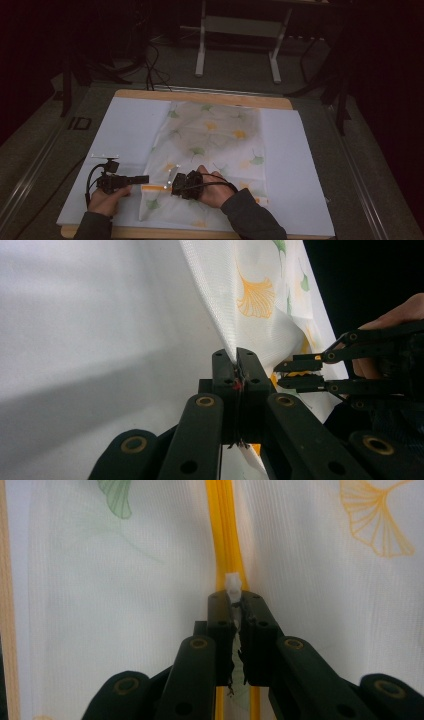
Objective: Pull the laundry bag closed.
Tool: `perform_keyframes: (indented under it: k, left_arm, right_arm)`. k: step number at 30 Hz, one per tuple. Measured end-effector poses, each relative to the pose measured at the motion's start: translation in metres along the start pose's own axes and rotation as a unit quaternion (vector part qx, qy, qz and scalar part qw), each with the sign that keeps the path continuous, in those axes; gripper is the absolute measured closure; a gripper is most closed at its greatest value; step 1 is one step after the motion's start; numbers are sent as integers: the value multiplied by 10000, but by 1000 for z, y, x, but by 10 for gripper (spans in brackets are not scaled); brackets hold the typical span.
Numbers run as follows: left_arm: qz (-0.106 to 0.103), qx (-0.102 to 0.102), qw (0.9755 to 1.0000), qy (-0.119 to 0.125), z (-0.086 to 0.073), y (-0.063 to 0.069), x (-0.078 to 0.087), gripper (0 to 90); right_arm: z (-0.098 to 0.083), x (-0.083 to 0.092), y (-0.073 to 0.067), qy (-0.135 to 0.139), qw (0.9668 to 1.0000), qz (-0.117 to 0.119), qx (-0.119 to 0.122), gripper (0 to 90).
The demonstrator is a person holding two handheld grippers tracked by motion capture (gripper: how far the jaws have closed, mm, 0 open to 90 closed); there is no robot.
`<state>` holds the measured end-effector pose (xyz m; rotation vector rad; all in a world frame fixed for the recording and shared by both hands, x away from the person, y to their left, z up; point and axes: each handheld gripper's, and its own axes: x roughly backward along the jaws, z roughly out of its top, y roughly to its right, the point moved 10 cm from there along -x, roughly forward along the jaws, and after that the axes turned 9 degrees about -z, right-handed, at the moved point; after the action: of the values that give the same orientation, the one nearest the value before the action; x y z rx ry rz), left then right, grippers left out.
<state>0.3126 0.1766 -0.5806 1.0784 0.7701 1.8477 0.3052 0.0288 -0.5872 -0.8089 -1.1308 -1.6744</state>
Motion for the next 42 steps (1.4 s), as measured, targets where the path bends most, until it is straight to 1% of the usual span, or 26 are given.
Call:
perform_keyframes:
  k: [8,13,17,21,23,27,32,39,42]
  left_arm:
    - [-1,-4,10000,-8,0,-1,1,891]
    - [9,7,10000,6,0,-1,1,890]
    - [13,5,10000,6,0,-1,1,891]
    - [3,3,10000,-5,0,-1,1,891]
    - [4,2,10000,5,0,-1,1,890]
    - [12,-7,10000,3,0,-1,1,890]
    - [2,12,10000,27,0,-1,2,890]
    - [3,5,10000,24,0,-1,2,890]
    - [-4,9,10000,27,0,-1,2,890]
  right_arm:
    - [-8,3,2,-32,10000,-12,-68,845]
    - [-12,4,1,-72,10000,-29,-32,845]
    - [-15,6,1,-59,10000,-38,-70,845]
    - [-17,9,0,-31,10000,-48,-74,845]
    - [-18,10,-1,-62,9999,-40,-85,845]
    - [-18,10,-1,-4,9999,-44,-91,845]
    - [-23,12,0,-48,9999,-69,-78,845]
    - [-27,16,1,-34,9998,-91,-153,845]
    - [-28,17,2,-46,9999,-109,-108,845]
